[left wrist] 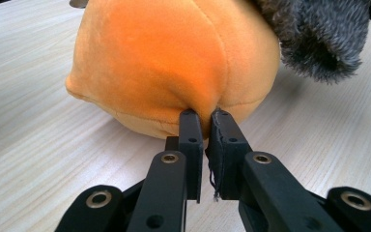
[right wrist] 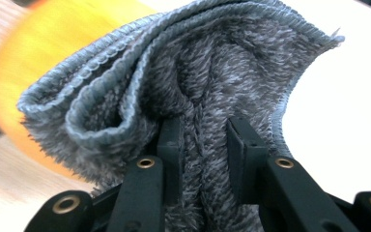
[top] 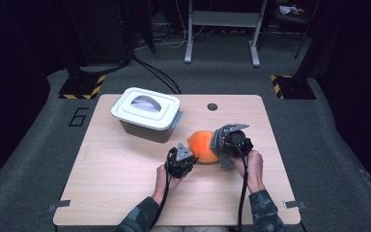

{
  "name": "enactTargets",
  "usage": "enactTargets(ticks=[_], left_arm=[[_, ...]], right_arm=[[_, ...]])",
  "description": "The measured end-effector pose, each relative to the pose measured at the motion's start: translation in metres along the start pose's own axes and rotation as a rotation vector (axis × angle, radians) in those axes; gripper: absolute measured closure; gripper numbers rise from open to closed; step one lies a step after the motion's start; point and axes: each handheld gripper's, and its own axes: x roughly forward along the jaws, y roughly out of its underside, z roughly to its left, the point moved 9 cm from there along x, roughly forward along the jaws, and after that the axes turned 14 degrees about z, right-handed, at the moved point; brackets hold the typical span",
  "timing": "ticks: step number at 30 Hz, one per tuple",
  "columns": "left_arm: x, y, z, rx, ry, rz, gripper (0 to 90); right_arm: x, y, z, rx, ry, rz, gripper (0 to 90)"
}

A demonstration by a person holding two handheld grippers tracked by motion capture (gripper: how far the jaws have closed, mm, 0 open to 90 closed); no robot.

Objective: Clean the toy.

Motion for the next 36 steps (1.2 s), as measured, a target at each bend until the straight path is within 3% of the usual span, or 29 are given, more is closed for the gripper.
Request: enactTargets(ticks=[5, 15, 18, 21, 26, 28, 31, 36], left_arm=[[0.001, 0.000, 0.001, 0.004, -0.004, 0.002, 83.8], [0.001, 0.001, 0.004, -0.007, -0.008, 0.003, 83.7], [0.001, 0.001, 0.005, -0.003, -0.010, 0.005, 83.6], [0.000, 0.001, 0.005, -0.006, -0.011, 0.000, 83.5], [0.000, 0.001, 0.005, -0.008, -0.009, -0.001, 83.3], [0.000, 0.001, 0.005, -0.008, -0.009, -0.003, 83.2], [0.000, 0.001, 0.006, -0.004, -0.012, -0.005, 82.3], [-0.001, 0.002, 0.007, 0.006, -0.003, -0.004, 75.2]], right_arm=[[0.014, 0.009, -0.013, 0.020, -0.006, 0.028, 70.2], [0.046, 0.031, -0.024, 0.076, -0.030, 0.130, 70.5], [0.038, 0.031, -0.028, 0.074, -0.020, 0.104, 70.5], [0.014, 0.023, -0.029, 0.074, -0.002, 0.038, 70.6], [-0.018, 0.003, -0.009, 0.030, -0.027, -0.056, 70.6], [-0.019, -0.002, 0.001, 0.006, -0.047, -0.054, 70.6], [-0.005, -0.005, 0.012, -0.030, -0.037, -0.011, 70.7], [0.000, -0.008, 0.010, -0.005, -0.050, -0.012, 70.9]])
